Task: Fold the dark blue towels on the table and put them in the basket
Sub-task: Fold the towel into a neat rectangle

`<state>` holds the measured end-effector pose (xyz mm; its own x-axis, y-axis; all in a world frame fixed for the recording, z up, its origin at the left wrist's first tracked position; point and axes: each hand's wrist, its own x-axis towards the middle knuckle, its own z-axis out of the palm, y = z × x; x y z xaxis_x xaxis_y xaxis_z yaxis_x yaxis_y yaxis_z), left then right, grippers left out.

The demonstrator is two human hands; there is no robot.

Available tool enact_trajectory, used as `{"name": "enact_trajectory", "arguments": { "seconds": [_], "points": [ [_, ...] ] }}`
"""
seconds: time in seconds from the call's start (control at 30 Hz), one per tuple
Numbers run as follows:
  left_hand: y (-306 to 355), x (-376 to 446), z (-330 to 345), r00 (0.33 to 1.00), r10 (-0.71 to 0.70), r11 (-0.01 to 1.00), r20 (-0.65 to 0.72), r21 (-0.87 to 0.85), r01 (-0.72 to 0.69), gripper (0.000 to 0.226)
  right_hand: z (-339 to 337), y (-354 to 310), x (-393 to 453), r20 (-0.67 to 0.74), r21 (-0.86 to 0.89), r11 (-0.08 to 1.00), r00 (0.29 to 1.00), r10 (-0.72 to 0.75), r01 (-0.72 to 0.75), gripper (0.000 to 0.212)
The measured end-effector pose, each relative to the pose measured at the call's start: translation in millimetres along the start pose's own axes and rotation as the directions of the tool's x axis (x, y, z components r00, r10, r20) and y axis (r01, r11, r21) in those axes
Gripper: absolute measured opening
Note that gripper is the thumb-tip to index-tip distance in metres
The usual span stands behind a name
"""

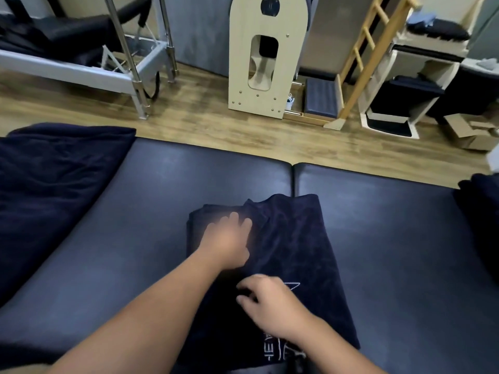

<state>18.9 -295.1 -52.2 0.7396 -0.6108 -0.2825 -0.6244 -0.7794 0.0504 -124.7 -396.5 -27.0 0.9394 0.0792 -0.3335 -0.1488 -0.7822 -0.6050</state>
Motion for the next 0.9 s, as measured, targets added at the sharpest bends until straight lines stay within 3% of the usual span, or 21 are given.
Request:
{"name": "enact_trajectory", "arguments": {
  "seconds": [0.1, 0.23, 0.3, 0.37, 0.43, 0.47, 0.53, 0.63, 0.7, 0.8, 0.83, 0.9],
  "points": [
    [14, 9, 2, 0.997, -0.073, 0.995, -0.031, 0.061, 0.075, 0.051, -13, 26, 7, -0.060, -0.084, 0.996, 0.998, 0.004, -0.009, 0.037],
    [22, 14, -8, 0.988, -0.146, 0.982, -0.049, 0.116, 0.151, 0.025, -26, 45, 11, -0.076, -0.127, 0.992, 0.997, 0.008, -0.017, 0.038],
    [21, 15, -18, 0.967, -0.252, 0.968, -0.049, -0.006, 0.252, 0.019, -30, 51, 10, -0.061, -0.144, 0.990, 0.998, -0.003, -0.006, 0.038],
    [6, 14, -29, 0.869, -0.493, 0.828, -0.036, -0.328, 0.456, 0.013, -34, 58, 8, -0.069, -0.177, 0.984, 0.997, -0.017, 0.004, 0.038],
    [-18, 12, -32, 0.718, -0.695, 0.573, 0.029, -0.581, 0.578, 0.018, -39, 66, 6, -0.097, -0.235, 0.972, 0.995, -0.015, -0.008, 0.039],
    [-28, 9, -29, 0.680, -0.730, 0.491, 0.071, -0.637, 0.594, 0.021, -41, 71, 7, -0.108, -0.263, 0.964, 0.994, 0.003, -0.031, 0.041],
    [-39, 0, -23, 0.696, -0.704, 0.441, 0.140, -0.683, 0.583, 0.034, -45, 79, 9, -0.108, -0.293, 0.953, 0.993, 0.042, -0.073, 0.047],
    [-34, -14, -15, 0.781, -0.609, 0.540, 0.138, -0.649, 0.536, 0.081, -46, 86, 14, -0.006, -0.331, 0.943, 0.999, 0.039, -0.039, 0.063],
    [-27, -22, -4, 0.846, -0.516, 0.657, 0.135, -0.571, 0.492, 0.095, -46, 90, 17, 0.090, -0.387, 0.922, 0.996, 0.004, 0.031, 0.073],
    [-25, -37, 13, 0.826, -0.551, 0.693, 0.116, -0.487, 0.531, 0.087, -49, 104, 22, 0.037, -0.513, 0.858, 0.999, 0.026, -0.003, 0.073],
    [-26, -44, 18, 0.803, -0.592, 0.701, 0.068, -0.448, 0.555, 0.080, -52, 109, 23, -0.033, -0.526, 0.846, 0.996, 0.077, -0.083, 0.070],
    [-24, -63, 29, 0.815, -0.561, 0.812, -0.141, -0.285, 0.510, 0.061, -55, 113, 21, -0.104, -0.540, 0.818, 0.980, 0.169, -0.198, 0.069]
  ]
}}
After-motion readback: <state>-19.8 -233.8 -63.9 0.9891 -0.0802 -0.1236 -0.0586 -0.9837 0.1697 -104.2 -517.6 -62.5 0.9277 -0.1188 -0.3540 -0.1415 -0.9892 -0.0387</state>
